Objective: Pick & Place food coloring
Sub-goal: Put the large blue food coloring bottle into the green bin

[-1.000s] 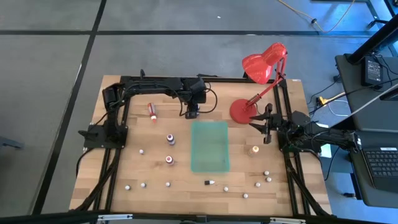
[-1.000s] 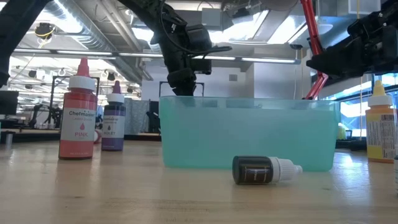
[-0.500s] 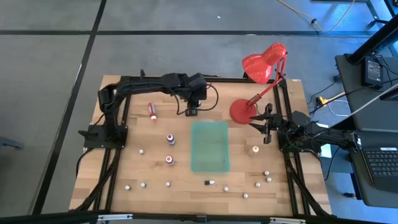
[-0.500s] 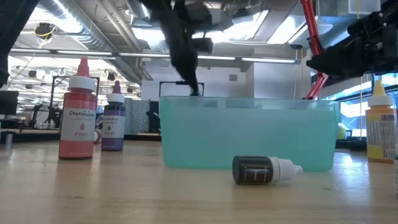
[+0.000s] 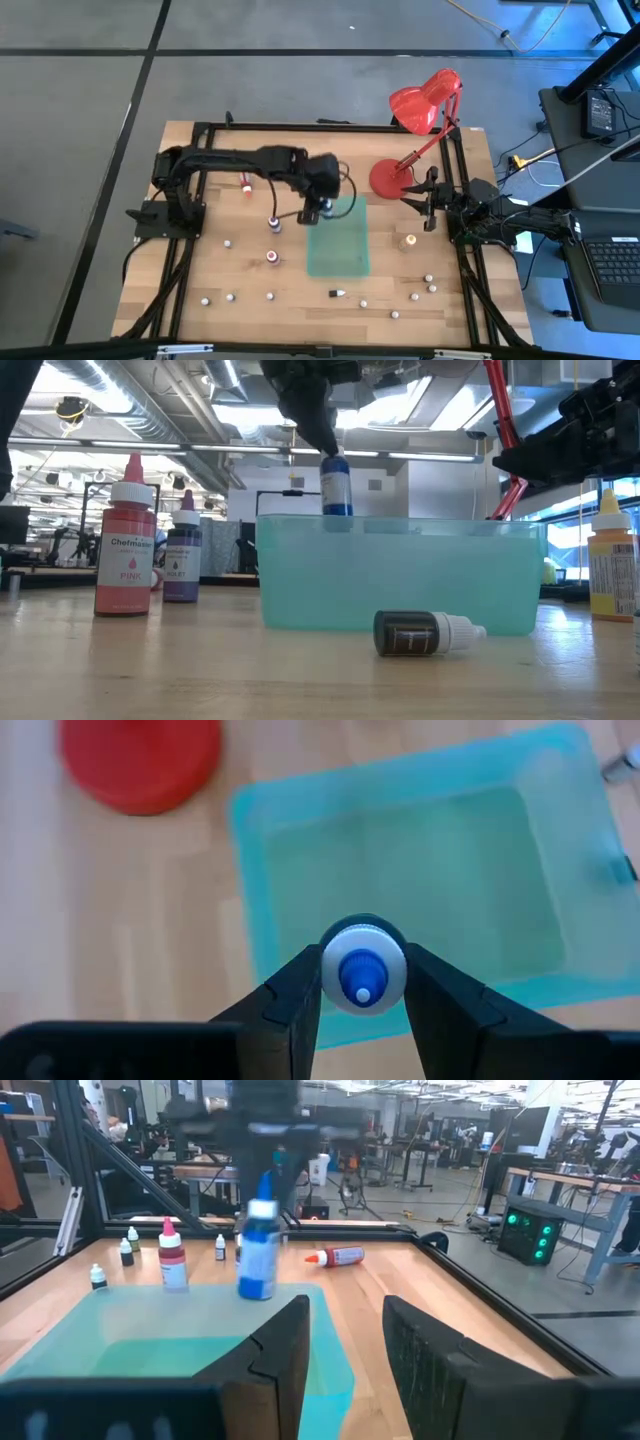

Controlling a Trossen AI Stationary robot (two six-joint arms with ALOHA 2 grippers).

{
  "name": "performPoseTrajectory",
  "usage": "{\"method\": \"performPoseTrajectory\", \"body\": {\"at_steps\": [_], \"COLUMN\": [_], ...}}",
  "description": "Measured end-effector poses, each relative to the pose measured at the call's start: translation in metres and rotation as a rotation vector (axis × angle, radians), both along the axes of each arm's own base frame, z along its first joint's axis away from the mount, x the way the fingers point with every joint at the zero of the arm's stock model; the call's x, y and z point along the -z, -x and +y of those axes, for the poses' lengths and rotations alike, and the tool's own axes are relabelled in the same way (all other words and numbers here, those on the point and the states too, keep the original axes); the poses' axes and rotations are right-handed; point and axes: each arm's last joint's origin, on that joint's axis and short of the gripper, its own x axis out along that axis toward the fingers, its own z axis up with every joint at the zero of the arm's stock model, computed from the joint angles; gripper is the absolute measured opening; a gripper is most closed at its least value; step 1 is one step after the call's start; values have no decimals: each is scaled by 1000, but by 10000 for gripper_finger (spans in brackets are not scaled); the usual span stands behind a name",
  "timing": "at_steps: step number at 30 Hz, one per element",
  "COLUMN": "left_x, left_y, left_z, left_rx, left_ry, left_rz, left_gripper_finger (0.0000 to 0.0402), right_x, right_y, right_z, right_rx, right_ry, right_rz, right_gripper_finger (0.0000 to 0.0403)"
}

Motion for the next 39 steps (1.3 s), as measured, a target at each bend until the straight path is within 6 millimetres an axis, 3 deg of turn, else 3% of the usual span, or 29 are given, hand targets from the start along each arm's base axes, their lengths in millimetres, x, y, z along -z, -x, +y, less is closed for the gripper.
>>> {"method": "performPoseTrajectory", "body": {"at_steps": [5, 15, 39], "left_x": [17, 47, 64], "left_y": [2, 6, 3], "left_z": [-11, 0, 14], "left_rx": [-61, -170, -232], "left_ry": [-70, -81, -74], "left_rz": [57, 84, 109], "left_gripper_finger": [122, 124, 133], "right_x": [0, 0, 0], "right_y": [0, 0, 0], "right_z": [0, 0, 0], "right_rx": [0, -2, -3], "right_ry": [-4, -5, -5], "right_rz": [-1, -1, 2], "right_gripper_finger": [132, 132, 132]}}
